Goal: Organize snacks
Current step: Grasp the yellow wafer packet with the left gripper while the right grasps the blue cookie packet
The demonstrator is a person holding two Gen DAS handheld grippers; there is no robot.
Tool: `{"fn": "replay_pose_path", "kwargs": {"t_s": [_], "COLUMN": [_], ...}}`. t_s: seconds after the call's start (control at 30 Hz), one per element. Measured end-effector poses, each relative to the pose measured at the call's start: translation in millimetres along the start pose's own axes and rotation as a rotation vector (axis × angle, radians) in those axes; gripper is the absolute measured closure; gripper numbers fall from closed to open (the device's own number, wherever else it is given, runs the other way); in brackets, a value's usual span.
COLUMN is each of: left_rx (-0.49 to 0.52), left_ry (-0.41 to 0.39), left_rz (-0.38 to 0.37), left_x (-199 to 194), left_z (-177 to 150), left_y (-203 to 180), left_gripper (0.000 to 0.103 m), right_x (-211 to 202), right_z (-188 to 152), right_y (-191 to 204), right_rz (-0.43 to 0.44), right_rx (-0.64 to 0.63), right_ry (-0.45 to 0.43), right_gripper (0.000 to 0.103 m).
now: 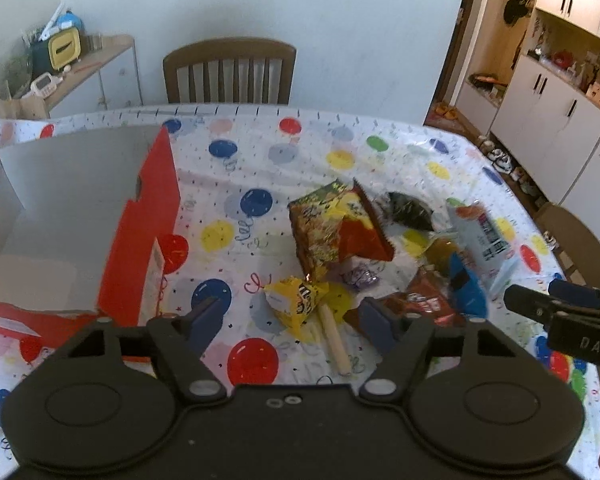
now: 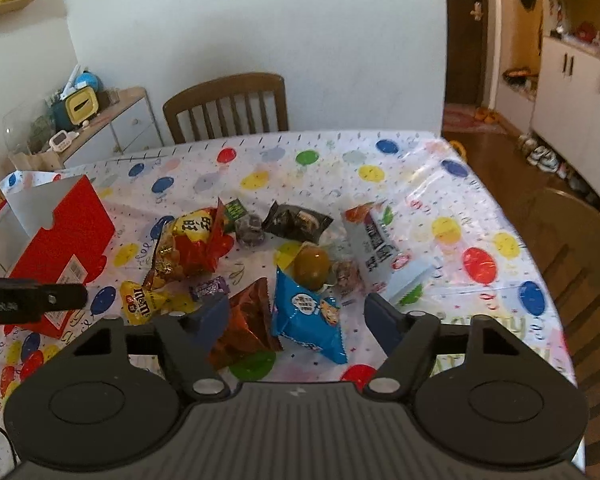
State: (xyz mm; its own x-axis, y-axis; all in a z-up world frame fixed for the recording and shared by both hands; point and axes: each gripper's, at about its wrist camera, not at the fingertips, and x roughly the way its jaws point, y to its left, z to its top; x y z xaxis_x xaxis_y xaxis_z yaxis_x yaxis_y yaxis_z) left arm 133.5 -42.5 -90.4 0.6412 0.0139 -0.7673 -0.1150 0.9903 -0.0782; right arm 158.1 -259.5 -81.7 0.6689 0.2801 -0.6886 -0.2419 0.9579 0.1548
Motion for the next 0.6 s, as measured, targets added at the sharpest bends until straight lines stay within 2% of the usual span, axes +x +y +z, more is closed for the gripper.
{"fn": "replay_pose_path", "kwargs": {"t_s": [0.1, 0.27, 0.47, 0.6], "left_rx": [-0.002, -0.02, -0.043, -0.068], "left_ry": [0.032, 0.079, 0.108, 0.144], "left_rz": [0.0, -0.005, -0.027, -0.037], "left_x": [18, 43, 66, 80], "left_z": [1, 4, 7, 8], "left_y": [0, 2, 3, 5], "left_gripper": [0.038, 0.048, 0.052, 0.06], "right_x": [16, 38, 59, 68], "right_z": [1, 1, 4, 4], "right_y": [-2, -2, -4, -8], "right_rz": [0.026, 0.033, 0.039, 0.047], "right_rx": [0.005, 0.006, 0.04, 0.075], "right_ry": [0.033, 0.069, 0.1, 0.123], "right_gripper": [0.035, 0.039, 0.048, 0.055]}}
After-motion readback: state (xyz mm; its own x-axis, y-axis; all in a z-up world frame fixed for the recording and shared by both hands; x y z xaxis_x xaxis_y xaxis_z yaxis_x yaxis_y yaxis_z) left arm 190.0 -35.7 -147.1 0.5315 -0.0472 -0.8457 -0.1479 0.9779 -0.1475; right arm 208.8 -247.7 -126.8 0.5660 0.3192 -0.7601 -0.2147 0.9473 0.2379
